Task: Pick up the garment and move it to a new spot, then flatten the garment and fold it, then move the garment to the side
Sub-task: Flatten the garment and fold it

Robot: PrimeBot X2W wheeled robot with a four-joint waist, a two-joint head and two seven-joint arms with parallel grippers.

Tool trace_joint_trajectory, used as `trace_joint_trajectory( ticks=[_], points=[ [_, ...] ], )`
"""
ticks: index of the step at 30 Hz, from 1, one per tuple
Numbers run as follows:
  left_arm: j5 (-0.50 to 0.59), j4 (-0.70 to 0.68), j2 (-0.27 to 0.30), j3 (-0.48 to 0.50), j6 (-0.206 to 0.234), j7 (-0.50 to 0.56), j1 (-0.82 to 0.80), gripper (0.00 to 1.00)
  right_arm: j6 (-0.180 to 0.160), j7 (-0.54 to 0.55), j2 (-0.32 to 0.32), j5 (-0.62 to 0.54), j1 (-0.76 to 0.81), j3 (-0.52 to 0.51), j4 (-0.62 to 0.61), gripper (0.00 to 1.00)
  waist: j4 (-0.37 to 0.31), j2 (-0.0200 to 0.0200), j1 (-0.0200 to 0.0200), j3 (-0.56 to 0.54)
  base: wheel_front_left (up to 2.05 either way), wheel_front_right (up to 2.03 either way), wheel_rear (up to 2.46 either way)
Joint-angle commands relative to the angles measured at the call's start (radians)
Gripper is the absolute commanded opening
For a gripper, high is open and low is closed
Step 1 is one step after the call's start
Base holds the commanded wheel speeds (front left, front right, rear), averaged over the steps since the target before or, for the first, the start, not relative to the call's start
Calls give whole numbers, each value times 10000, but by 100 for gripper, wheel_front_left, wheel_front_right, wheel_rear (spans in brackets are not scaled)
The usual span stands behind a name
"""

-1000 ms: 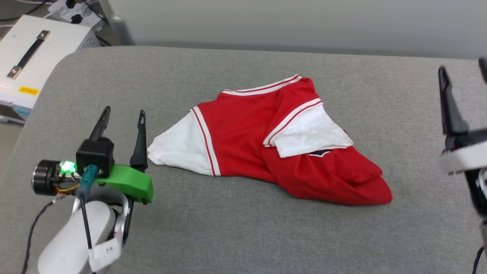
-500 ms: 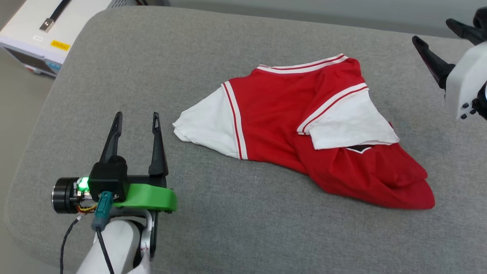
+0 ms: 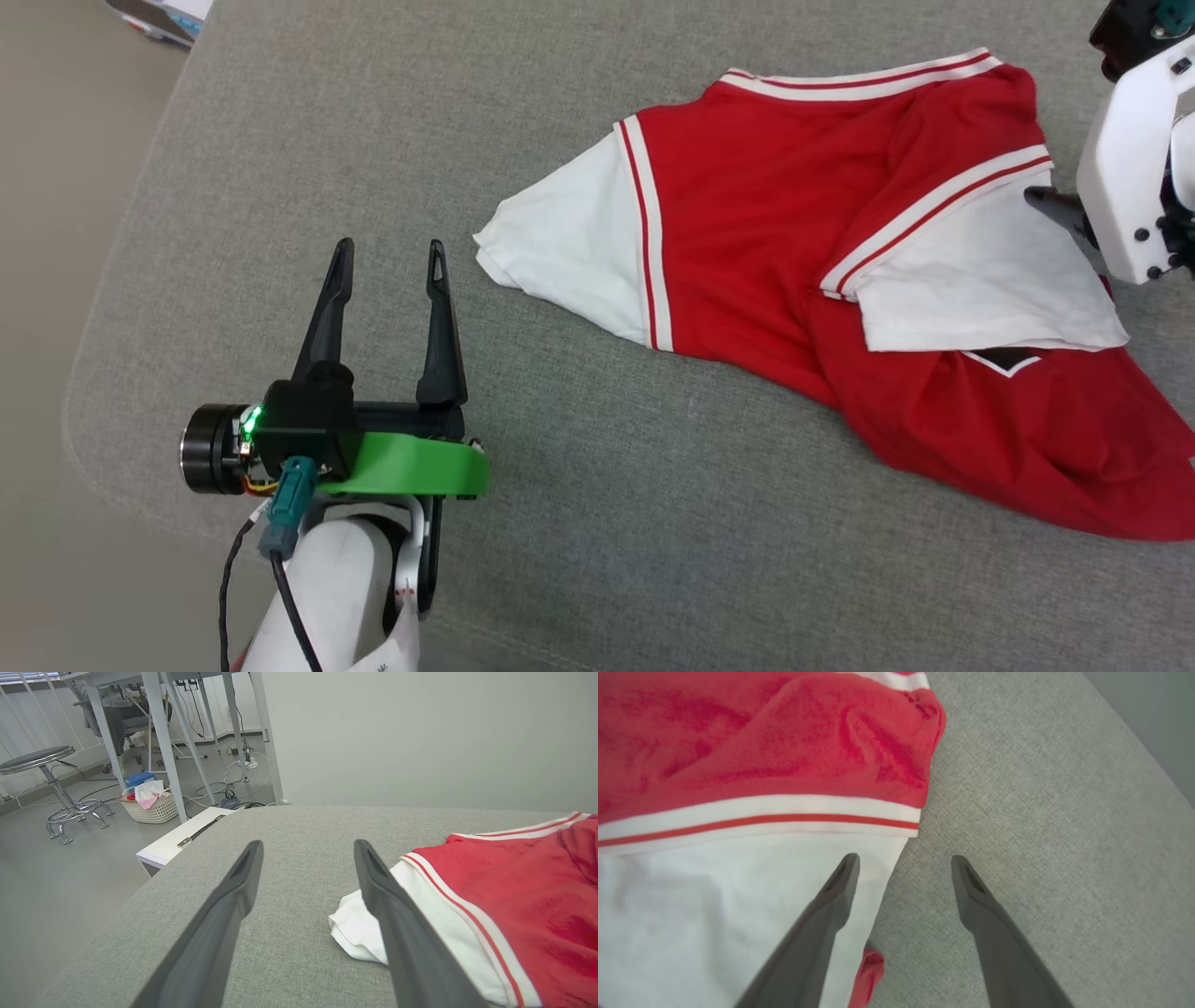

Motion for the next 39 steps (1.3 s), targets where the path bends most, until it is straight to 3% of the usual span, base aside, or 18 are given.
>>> trace_joint_trajectory(
  ticks=[1,9,10,11,19,26,33,39],
  points=[
    [124,4,-109,92,-101,-56,-208,100,-6,81,-41,18,-98,188,95,100,505,0,-1,609,0,0,0],
    [384,143,-426,452,-481,-57,-380,100,-6,119,-374,191,185,1365,443,100,572,0,-1,956,0,0,0],
    [411,159,-440,493,-503,-57,-378,100,-6,32,-362,281,197,1407,454,44,538,0,-1,947,0,0,0],
    [444,178,-454,548,-527,-57,-374,100,-6,-135,-338,356,195,1456,423,0,492,0,-1,924,0,0,0],
    [703,293,-499,855,-692,-57,-227,100,-6,-1975,-442,691,152,1563,140,0,-37,0,-1,226,0,0,0],
    [909,420,-494,1045,-859,-57,304,100,-6,-3611,-1117,1118,1047,1240,-833,0,-571,0,-1,-792,0,0,0],
    [1039,460,-417,1249,-974,-57,954,100,-6,-4512,-1833,1397,2650,315,-1949,0,-1191,0,-1,-1677,0,0,0],
    [1100,451,-347,1366,-1021,-57,1413,100,-6,-4588,-2321,1440,4027,-1060,-2694,0,-1694,0,-1,-2126,0,0,0]
  ],
)
